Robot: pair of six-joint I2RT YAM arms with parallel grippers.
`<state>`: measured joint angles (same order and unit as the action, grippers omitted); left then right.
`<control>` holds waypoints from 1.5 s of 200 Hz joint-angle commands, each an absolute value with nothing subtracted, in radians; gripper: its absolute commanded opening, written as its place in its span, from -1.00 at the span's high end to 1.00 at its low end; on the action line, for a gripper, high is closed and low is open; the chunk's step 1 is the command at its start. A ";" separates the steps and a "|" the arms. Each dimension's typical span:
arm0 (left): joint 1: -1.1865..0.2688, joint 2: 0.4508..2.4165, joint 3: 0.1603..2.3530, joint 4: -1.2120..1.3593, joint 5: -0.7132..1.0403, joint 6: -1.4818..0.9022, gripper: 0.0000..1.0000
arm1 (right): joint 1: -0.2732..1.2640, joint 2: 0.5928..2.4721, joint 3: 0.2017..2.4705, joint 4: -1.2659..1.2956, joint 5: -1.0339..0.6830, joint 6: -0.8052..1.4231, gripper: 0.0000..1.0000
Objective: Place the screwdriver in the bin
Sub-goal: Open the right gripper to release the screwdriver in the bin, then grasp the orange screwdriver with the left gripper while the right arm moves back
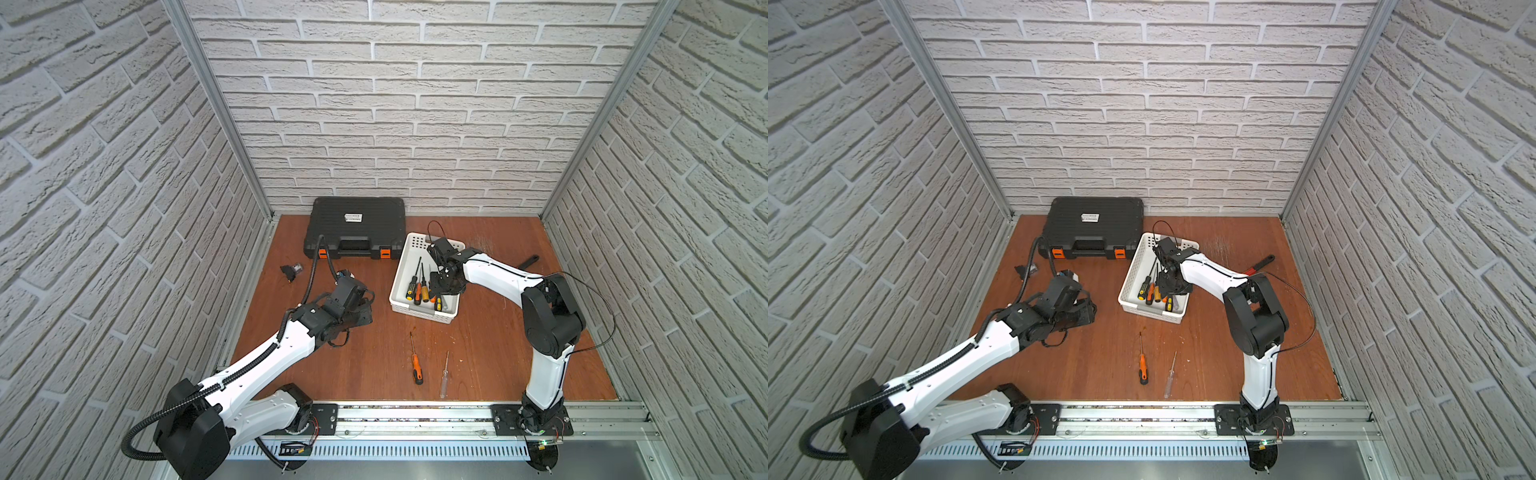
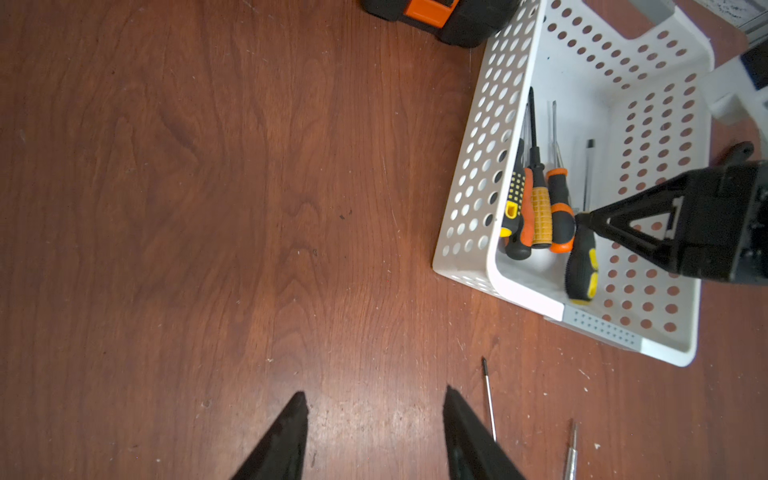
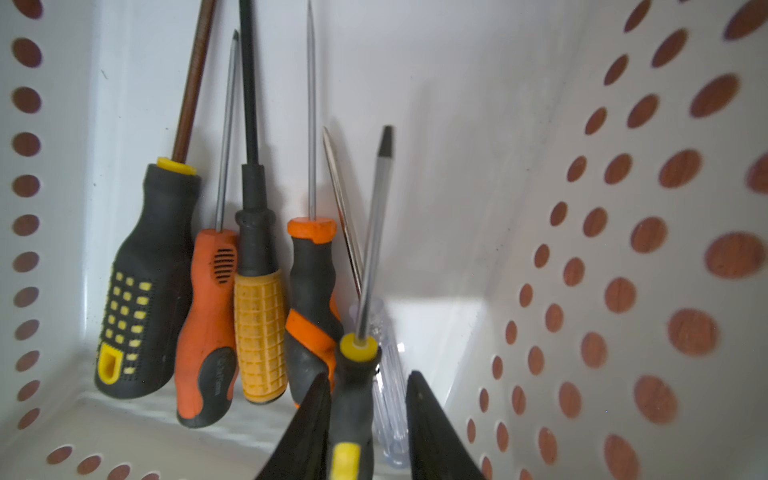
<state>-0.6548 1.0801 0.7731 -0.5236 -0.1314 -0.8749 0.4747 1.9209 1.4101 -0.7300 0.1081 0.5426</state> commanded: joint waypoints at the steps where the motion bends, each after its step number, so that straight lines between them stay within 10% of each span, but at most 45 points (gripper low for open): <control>1: -0.646 1.065 0.794 -0.520 -0.148 -0.864 -0.08 | 0.470 1.891 1.431 -0.716 0.116 0.543 0.30; 300: -1.165 1.682 1.045 -0.600 0.037 -1.060 -0.16 | 0.730 1.087 0.808 -0.611 0.221 0.629 0.25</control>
